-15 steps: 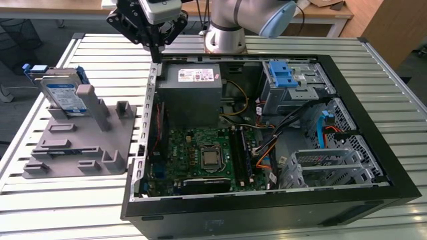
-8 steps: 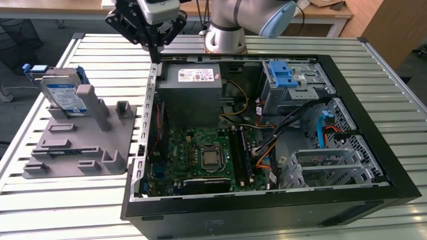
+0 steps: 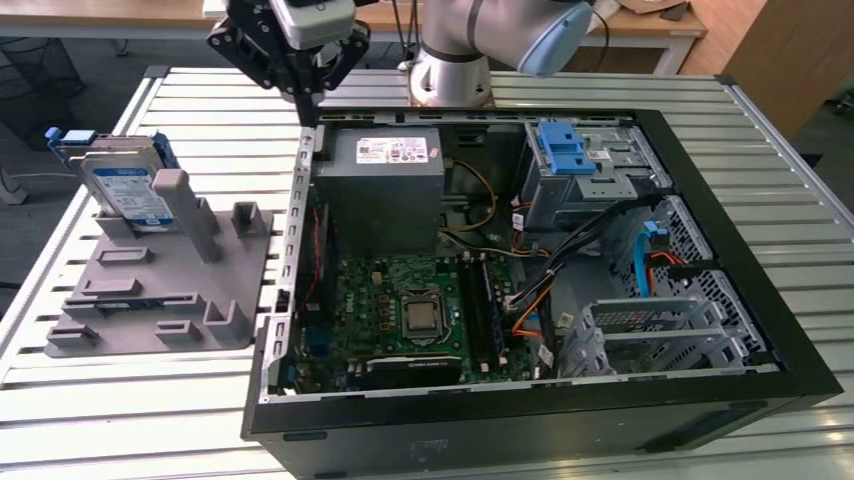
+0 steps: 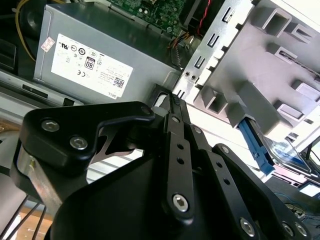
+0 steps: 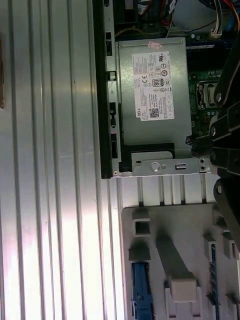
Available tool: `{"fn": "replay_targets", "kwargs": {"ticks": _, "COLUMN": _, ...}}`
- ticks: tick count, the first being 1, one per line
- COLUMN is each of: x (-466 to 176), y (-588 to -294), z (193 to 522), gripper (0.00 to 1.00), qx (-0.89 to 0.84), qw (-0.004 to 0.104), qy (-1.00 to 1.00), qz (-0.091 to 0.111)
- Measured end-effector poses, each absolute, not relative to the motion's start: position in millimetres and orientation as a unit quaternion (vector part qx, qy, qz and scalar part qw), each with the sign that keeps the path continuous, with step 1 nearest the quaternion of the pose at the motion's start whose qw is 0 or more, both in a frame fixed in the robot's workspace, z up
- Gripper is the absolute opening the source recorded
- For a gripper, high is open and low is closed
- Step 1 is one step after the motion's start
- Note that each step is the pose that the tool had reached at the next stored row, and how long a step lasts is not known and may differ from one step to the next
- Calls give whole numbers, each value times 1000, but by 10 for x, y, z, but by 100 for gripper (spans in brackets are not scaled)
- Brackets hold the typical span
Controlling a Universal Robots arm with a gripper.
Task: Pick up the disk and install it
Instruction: 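Reach for the disk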
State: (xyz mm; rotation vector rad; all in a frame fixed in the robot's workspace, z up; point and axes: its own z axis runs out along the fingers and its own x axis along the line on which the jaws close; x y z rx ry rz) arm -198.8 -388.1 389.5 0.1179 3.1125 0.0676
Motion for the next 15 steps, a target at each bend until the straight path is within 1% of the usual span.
{"fn": "replay_targets", "kwargs": {"ticks": 15, "x": -2037, "y": -3873, "z": 3891, "gripper": 11, "qx": 38, "qw": 13, "qy": 999, "qz": 22}}
